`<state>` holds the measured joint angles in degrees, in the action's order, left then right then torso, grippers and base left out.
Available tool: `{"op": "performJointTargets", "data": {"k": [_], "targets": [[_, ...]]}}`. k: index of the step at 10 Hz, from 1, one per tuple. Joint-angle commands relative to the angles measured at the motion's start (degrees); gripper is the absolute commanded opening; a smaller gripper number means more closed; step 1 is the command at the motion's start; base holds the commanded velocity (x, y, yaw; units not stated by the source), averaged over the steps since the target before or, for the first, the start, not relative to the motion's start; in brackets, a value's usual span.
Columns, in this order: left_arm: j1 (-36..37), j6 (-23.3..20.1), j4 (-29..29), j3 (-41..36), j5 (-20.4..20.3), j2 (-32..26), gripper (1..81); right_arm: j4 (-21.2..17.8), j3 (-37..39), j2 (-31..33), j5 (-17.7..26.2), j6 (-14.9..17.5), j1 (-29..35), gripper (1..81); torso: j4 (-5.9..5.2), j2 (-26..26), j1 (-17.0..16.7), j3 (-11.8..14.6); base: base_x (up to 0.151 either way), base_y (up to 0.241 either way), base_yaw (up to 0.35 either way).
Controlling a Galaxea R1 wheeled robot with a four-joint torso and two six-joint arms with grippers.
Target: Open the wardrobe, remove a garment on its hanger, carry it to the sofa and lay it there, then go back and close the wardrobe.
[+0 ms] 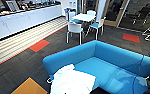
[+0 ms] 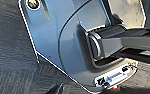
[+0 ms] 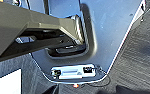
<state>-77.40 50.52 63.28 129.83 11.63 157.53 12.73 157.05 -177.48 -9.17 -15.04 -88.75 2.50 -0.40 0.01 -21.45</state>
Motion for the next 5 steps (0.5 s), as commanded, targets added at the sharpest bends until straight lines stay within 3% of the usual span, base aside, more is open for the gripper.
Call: {"op": "performJointTargets", "data": {"k": [1,5], "targets": [[1.24,-0.6,0.53,-0.54,2.78,-0.72,81.1,0.63,-0.27,-0.44,3.63,0.19,-0.25,81.1,0.0,0.0,0.0,0.0,-0.104,0.0,0.0],[1.23,-0.6,0.53,-0.54,2.78,-0.54,81.1,0.63,-0.35,-0.44,3.63,0.19,-0.25,81.1,0.0,-0.05,-0.01,0.02,-0.097,0.0,0.0]]}}
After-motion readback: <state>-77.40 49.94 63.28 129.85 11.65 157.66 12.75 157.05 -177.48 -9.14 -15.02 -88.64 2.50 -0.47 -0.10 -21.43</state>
